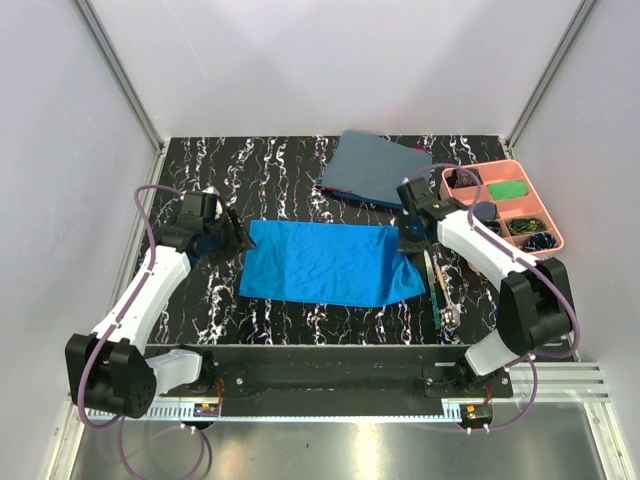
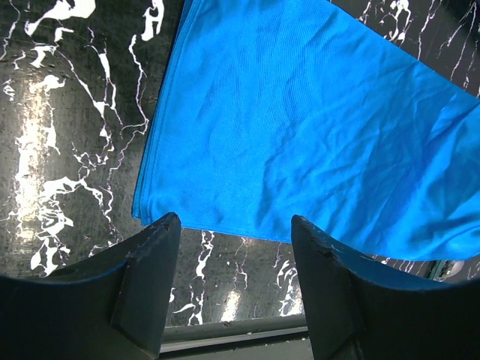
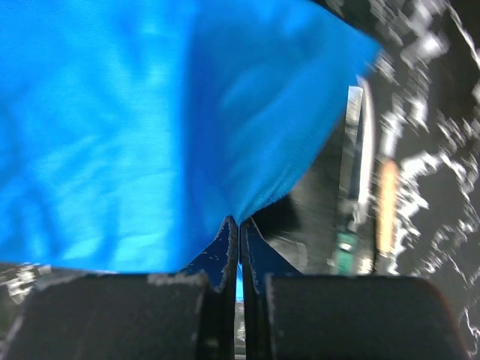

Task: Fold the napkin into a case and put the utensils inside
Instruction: Fold the square-folded napkin at the center of the board.

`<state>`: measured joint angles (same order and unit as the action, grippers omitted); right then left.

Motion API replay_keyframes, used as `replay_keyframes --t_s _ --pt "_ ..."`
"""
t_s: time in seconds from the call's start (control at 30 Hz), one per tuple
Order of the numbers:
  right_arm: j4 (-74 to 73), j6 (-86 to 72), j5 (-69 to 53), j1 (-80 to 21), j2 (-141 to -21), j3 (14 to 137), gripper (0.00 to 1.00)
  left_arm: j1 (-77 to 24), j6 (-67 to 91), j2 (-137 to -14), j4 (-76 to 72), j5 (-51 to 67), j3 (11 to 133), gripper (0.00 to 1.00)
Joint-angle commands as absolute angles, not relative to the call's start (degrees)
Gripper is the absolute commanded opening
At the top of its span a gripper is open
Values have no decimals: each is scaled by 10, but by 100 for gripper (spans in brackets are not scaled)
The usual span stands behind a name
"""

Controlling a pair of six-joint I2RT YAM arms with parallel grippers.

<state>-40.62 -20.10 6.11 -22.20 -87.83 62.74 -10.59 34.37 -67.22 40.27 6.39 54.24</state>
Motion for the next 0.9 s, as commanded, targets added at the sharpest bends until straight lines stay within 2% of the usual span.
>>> replay_keyframes --t_s 0.0,0.3,0.47,0.87 --pt "-406 -203 33 -288 -916 734 0 -107 337 -663 380 52 538 64" --pt "-410 -257 -27 -404 -1047 923 0 -106 331 -646 381 16 531 65" --pt "-393 -277 -80 -425 -1118 1002 0 -100 337 -639 381 2 508 66" --pt "-360 -310 -171 -462 -1214 1092 0 -85 349 -603 363 -17 467 66"
